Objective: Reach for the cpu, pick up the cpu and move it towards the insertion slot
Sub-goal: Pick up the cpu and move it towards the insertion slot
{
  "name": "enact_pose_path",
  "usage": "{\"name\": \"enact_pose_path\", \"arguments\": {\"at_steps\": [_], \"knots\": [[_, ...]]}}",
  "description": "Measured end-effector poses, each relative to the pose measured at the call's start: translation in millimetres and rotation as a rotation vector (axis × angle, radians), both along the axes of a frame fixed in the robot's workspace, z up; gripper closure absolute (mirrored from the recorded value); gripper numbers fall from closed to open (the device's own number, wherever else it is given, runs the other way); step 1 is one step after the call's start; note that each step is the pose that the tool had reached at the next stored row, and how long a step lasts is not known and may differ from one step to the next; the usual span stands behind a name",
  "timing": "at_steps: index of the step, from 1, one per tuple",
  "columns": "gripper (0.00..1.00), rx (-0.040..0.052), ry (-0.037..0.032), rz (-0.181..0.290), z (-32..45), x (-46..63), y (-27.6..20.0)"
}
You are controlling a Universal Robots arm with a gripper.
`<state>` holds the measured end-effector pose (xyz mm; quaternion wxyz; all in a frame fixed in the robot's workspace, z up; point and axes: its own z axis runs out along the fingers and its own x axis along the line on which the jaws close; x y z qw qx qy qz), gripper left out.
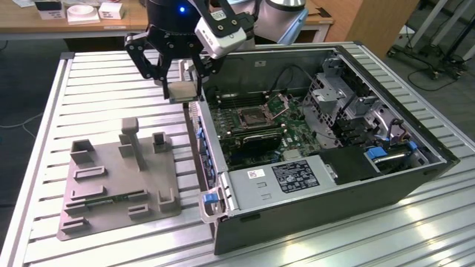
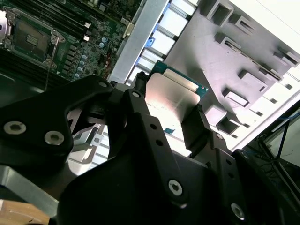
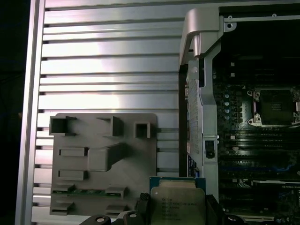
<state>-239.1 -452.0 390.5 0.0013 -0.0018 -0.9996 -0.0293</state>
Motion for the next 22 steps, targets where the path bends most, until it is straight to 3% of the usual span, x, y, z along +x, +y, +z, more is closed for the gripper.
{"name": "enact_pose_path", "arguments": {"at_steps": [22], "knots": [[0.45,0.0001,-0.0001,0.0,0.0,8.5,0.0]]}}
